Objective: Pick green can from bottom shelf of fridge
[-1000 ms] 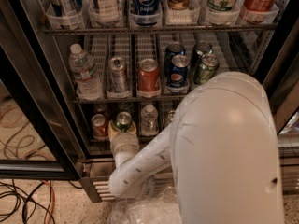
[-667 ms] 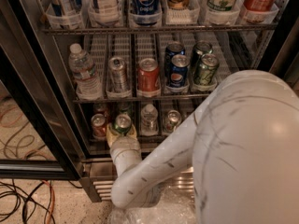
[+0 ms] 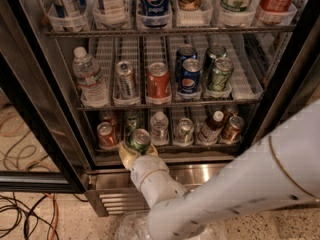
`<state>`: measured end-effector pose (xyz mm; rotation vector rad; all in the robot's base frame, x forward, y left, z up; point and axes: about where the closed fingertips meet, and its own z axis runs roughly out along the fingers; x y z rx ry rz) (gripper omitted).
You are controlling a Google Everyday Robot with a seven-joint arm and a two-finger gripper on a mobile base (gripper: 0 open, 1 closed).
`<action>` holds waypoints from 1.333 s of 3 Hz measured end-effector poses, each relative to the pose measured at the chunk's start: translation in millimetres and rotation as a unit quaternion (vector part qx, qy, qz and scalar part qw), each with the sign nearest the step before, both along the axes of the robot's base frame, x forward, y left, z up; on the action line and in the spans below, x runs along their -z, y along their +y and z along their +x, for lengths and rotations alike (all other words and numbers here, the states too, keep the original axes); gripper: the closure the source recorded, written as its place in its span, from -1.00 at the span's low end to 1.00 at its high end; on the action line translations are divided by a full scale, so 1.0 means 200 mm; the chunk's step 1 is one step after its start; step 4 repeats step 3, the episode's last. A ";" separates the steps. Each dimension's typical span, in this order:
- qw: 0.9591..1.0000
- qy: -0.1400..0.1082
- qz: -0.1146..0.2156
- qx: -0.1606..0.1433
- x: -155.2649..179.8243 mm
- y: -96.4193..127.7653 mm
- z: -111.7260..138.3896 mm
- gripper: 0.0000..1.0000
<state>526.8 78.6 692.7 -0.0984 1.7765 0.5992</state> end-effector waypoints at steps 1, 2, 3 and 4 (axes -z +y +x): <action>0.999 0.016 0.038 -0.034 -0.03 -0.11 -0.10 1.00; 0.994 0.025 0.084 -0.059 -0.05 -0.19 -0.16 1.00; 0.990 0.024 0.099 -0.093 -0.09 -0.11 -0.21 1.00; 0.990 0.024 0.099 -0.093 -0.09 -0.11 -0.21 1.00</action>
Offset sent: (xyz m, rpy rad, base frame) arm -0.0570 -0.0494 0.0222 0.2933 0.0568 0.2654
